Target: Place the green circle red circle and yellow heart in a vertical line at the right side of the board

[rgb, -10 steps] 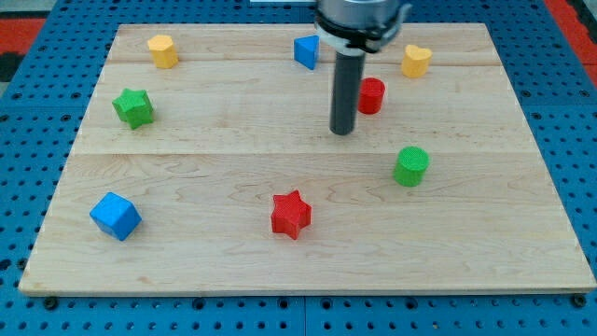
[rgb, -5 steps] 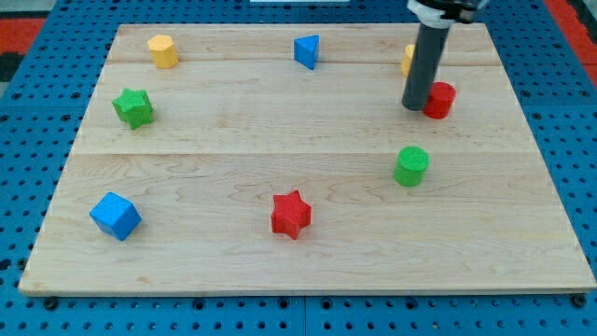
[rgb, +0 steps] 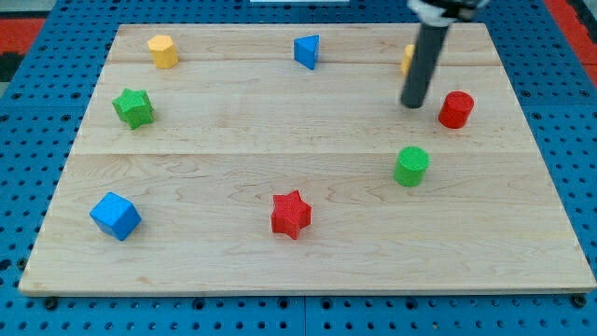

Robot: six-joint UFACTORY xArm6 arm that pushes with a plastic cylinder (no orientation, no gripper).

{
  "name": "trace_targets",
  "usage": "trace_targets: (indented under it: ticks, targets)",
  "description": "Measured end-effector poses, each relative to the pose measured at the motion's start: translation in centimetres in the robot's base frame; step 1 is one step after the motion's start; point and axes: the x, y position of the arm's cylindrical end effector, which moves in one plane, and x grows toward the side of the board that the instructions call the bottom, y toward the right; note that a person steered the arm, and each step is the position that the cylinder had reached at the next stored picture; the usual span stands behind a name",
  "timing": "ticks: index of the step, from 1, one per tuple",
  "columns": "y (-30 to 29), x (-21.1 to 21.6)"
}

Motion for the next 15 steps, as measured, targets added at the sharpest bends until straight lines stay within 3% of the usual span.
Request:
trace_targets:
  ticks: [1,2,3,4,5,6,7,8,9,10,11,12,13,14,15]
  targets:
    - [1.6,5.6]
    - [1.7,7.2]
    - [-5.3,6.0]
    - [-7.3,10.2]
    - [0.4,11.9]
    - [-3.0,8.7]
    - [3.1,8.8]
    - [6.2,11.9]
    - [8.6,9.9]
    - [10.9,11.6]
    - [10.2,14.0]
    - [13.3,12.9]
    - [15.3,17.1]
    - [12.9,18.7]
    - [12.6,16.3]
